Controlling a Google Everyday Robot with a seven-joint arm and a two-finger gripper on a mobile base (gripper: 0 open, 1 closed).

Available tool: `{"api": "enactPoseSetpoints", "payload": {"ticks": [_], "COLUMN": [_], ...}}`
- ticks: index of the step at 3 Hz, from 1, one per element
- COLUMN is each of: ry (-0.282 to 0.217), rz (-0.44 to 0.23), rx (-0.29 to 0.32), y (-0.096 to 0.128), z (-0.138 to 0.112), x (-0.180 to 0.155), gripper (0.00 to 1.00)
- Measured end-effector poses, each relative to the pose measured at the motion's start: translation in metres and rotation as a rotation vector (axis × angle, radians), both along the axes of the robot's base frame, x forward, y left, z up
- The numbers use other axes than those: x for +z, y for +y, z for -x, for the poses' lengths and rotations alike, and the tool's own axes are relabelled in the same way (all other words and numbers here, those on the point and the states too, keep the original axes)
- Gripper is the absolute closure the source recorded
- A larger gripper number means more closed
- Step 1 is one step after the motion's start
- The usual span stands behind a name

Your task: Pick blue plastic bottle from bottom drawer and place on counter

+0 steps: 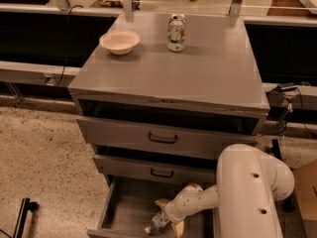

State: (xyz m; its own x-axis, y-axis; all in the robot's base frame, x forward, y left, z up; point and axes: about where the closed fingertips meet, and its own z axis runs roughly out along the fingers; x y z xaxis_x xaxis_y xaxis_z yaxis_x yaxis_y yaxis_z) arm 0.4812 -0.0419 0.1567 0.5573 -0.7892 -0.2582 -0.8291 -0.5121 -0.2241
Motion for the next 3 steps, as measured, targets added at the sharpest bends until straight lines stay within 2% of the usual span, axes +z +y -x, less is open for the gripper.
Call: {"api": "enactPoseSetpoints", "payload": {"ticks": [1, 3], "ry": [0.010, 0.048], "rz": [0.007, 0.025], "rx": [-0.013, -0.029], "y": [-0.001, -0.005], "z": [-0.004, -0.003], "x": [-0.014, -0.036], "gripper": [0.00, 0.36]}}
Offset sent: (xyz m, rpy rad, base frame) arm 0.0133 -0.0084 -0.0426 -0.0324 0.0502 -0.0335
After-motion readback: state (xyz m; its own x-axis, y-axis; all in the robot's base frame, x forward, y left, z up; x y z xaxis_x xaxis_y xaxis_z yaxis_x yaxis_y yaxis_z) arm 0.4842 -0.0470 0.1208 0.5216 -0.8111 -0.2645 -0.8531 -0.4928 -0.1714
